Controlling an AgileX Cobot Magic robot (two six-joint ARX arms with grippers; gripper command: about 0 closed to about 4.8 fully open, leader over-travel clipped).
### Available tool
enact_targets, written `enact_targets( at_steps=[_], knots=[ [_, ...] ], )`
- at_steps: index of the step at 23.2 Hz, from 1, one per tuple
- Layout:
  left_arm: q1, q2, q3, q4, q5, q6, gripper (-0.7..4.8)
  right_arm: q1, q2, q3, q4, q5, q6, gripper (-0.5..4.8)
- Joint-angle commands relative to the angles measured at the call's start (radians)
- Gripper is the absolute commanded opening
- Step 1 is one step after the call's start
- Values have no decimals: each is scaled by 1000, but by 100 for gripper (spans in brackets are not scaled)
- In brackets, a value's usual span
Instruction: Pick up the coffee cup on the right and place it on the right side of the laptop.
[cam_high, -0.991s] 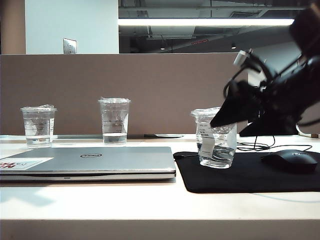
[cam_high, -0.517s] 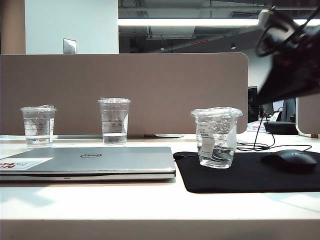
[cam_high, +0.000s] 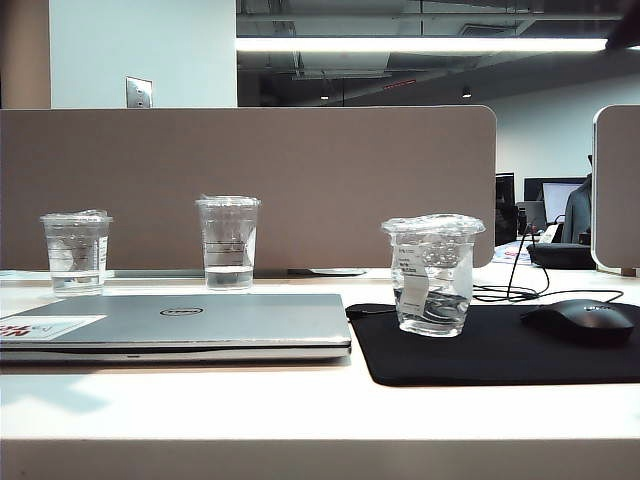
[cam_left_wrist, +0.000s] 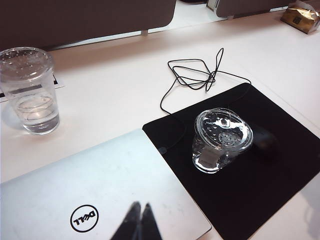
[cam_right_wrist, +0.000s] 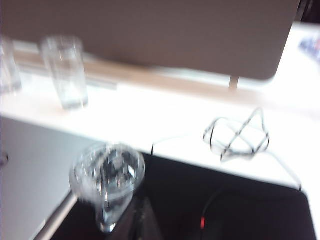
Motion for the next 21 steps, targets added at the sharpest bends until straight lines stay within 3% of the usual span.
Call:
enact_targets(
  at_steps=[1,7,21],
  knots=[
    [-1,-2,4,13,4,4,-5,-39,-68,-64,65,20,-3,-8],
    [-1,-2,4,14,3,4,-5,-119,-283,-256,143,20,-3,-9],
    [-1,-2,4,12,4,4,-5,-151,-578,-485,141,97,13,-9]
  ],
)
